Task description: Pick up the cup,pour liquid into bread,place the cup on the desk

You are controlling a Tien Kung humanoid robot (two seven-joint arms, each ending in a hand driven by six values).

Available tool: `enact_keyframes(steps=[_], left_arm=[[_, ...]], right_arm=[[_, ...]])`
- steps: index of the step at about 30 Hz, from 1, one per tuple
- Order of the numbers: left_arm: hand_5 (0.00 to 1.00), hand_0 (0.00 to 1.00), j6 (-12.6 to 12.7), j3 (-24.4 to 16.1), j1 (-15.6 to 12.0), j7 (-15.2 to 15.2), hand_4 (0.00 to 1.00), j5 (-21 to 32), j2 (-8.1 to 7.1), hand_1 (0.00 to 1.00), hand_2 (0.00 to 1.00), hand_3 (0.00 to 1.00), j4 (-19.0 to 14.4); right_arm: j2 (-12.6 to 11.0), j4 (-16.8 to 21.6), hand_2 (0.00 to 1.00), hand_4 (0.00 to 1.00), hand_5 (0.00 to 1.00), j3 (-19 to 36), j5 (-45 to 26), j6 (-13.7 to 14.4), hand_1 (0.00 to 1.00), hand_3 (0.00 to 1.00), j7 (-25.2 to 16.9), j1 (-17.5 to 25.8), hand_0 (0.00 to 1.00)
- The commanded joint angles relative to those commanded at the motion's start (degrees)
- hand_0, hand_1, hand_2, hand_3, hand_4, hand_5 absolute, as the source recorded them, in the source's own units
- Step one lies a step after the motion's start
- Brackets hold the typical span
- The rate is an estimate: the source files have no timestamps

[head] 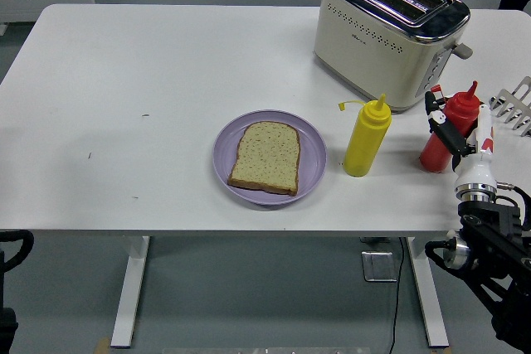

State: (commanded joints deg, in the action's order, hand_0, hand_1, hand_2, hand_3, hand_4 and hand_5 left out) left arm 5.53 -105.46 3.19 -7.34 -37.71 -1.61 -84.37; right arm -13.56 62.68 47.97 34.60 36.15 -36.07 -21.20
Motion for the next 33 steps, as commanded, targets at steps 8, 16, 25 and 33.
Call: enact_keyframes(steps=[8, 16, 25, 33], left_arm=[[0.998, 0.72, 0.0, 0.0, 0.0, 0.0, 0.659, 0.0, 0.0, 0.743, 0.752, 0.678, 0.0], [0.998, 0.72, 0.0, 0.0, 0.0, 0.0, 0.659, 0.0, 0.0, 0.743, 0.752, 0.678, 0.0], [0.998, 0.72, 0.0, 0.0, -0.1, -0.1, 0.66, 0.0, 0.04, 0.742, 0.752, 0.678, 0.0], [0.998, 0.72, 0.0, 0.1, -0.1, -0.1, 0.66, 0.0, 0.05, 0.742, 0.752, 0.678, 0.0]], right_arm=[[0.1, -0.4, 0.26, 0.763, 0.317, -0.4, -0.3, -0.3, 0.158, 0.34, 0.2, 0.0, 0.154], [0.1, -0.7, 0.349, 0.768, 0.319, -0.4, -0.1, -1.0, 0.26, 0.381, 0.2, 0.1, 0.246], [0.2, -1.1, 0.442, 0.778, 0.33, -0.1, 0.3, -1.2, 0.425, 0.433, -0.1, 0.5, 0.404], [0.3, -0.8, 0.456, 0.778, 0.327, 0.3, 0.8, -1.0, 0.441, 0.436, -0.9, 1.5, 0.428]])
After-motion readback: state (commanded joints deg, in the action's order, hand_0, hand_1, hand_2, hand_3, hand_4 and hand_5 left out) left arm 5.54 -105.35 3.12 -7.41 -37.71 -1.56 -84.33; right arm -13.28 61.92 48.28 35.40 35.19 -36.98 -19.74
